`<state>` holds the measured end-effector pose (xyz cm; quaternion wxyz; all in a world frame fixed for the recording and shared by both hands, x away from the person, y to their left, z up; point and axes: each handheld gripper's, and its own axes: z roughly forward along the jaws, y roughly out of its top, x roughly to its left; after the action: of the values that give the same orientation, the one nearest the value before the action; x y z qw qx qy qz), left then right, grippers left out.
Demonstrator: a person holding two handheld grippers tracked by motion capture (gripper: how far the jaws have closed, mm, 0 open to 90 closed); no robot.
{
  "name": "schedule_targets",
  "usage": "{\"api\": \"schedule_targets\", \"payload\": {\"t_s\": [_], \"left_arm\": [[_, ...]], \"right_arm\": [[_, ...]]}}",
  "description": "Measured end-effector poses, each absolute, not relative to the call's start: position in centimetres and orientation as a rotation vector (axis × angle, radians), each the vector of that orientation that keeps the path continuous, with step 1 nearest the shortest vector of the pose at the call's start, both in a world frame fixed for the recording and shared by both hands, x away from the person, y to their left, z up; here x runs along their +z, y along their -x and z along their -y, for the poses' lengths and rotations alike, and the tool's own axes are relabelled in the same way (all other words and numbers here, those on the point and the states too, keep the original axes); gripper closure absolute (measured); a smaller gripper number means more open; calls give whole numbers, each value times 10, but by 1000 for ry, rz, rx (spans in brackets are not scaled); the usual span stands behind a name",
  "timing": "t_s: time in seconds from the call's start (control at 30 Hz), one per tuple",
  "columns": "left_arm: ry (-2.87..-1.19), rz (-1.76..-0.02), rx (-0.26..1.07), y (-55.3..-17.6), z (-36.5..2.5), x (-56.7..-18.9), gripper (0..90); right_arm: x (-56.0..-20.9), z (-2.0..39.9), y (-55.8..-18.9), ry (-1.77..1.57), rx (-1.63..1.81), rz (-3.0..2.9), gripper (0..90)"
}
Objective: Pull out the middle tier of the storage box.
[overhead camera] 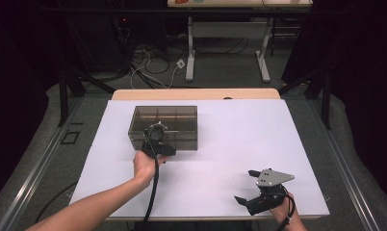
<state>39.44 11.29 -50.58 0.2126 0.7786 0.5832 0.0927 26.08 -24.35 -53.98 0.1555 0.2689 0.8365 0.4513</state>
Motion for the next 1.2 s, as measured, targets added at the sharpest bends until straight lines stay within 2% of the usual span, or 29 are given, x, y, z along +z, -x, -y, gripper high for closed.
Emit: {"api": "schedule_targets", "payload": {"t_s": [0.33,0.8,1.07,1.2], "left_arm": [[-2251,-1344,308,-377,-131,-508,249],[-2287,-1100,344,-364,-147,-511,127],[-2318,-1004,475,-356,-150,-512,108],[-2363,-935,512,-353,-148,-511,66]], "right_arm": [[-540,244,-261,-772,1284,-2405,7],[-541,244,-262,-784,1280,-2403,7],[-541,244,-262,-781,1274,-2404,7],[-542,244,-262,-782,1282,-2400,7]]}}
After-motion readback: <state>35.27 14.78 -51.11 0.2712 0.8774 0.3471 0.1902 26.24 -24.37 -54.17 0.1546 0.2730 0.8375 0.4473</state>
